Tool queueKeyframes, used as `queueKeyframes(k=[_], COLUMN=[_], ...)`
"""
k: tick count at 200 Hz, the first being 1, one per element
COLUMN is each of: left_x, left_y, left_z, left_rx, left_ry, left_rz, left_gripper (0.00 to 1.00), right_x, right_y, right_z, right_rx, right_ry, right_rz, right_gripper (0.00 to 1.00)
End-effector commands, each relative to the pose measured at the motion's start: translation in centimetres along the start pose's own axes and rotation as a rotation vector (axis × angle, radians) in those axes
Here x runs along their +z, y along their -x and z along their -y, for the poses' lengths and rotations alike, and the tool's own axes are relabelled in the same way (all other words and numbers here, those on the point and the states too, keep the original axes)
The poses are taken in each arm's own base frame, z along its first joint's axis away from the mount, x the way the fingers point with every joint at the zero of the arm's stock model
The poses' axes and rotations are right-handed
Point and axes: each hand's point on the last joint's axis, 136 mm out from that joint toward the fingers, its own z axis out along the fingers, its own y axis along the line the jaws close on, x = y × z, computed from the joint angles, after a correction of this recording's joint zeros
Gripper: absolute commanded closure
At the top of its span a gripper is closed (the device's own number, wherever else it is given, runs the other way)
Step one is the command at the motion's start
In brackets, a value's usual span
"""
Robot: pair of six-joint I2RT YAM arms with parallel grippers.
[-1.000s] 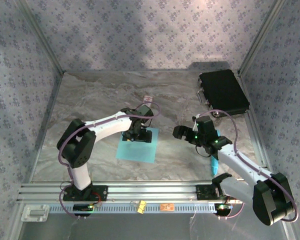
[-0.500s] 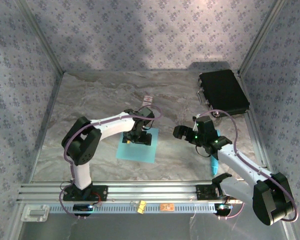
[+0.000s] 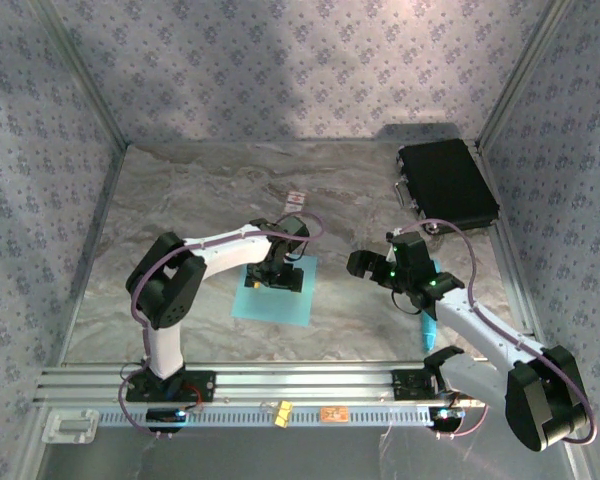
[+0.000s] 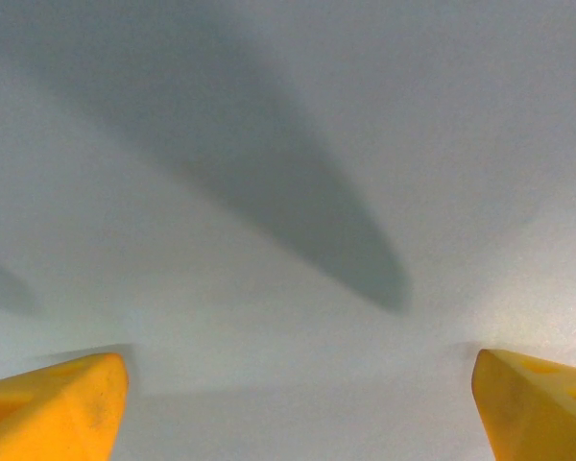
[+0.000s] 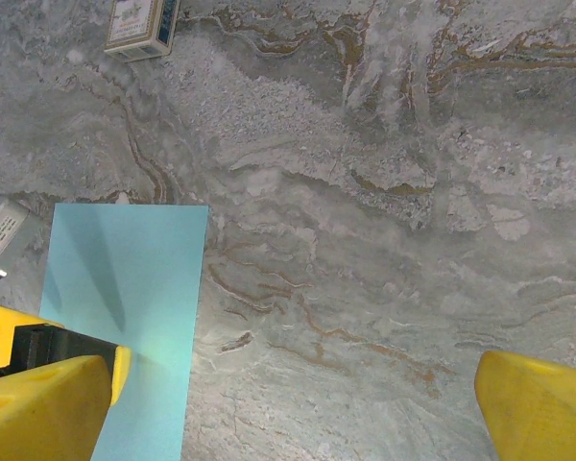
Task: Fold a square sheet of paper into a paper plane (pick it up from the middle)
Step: First fold the square sheet of paper in half at the center of the table.
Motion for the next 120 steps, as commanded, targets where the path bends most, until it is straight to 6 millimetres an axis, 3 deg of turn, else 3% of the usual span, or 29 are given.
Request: queueKeyframes(k=[1, 120], left_x=[0.3, 3.2], left_y=[-0.3, -1.5], left_z=[-0.2, -1.2], left_rx=[0.001, -0.014], left_ry=[0.024, 0.068], left_rz=[-0.008, -0.063], left_gripper=[0.08, 0.09], right_x=[-0.3, -0.1], right_y=[-0.2, -0.7], right_z=[0.1, 0.7], right_rx=[0.013, 0.034], right_ry=[-0.005, -0.019], right_rz=[-0.001, -0.007], right_gripper=[0.01, 0.01])
